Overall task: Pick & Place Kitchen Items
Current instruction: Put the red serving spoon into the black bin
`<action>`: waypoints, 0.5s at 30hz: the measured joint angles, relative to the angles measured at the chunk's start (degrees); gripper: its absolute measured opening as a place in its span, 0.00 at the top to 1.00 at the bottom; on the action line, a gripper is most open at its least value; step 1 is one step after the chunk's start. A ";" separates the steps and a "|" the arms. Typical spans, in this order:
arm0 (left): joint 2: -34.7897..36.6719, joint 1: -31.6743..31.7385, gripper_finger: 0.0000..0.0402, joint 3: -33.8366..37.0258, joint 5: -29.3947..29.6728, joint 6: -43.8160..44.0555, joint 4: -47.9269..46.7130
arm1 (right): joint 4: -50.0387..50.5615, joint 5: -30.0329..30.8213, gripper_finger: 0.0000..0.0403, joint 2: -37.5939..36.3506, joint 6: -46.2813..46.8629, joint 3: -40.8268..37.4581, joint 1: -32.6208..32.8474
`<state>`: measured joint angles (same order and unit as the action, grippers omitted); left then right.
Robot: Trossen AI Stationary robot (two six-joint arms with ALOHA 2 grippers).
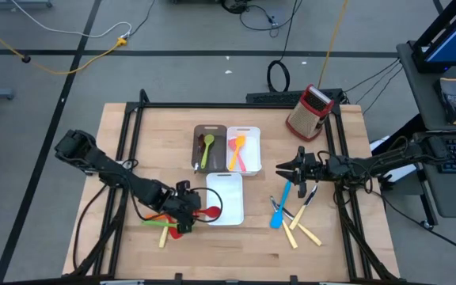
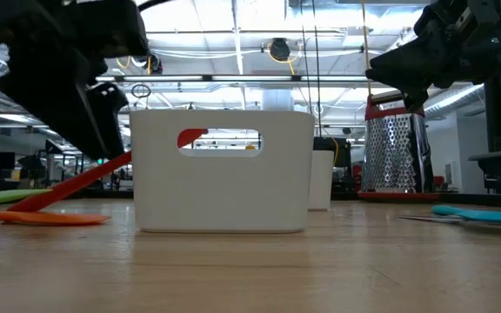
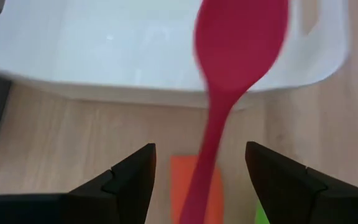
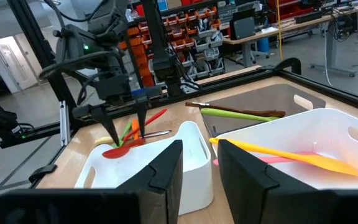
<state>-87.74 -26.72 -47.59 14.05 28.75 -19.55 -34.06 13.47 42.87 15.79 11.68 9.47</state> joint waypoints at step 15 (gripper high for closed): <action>-1.90 1.21 0.43 4.73 0.64 -3.17 7.73 | 0.03 0.02 0.77 0.00 0.00 0.00 0.00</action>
<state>-89.65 -25.52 -42.87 14.68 25.58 -11.82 -34.02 13.50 42.87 15.79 11.68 9.47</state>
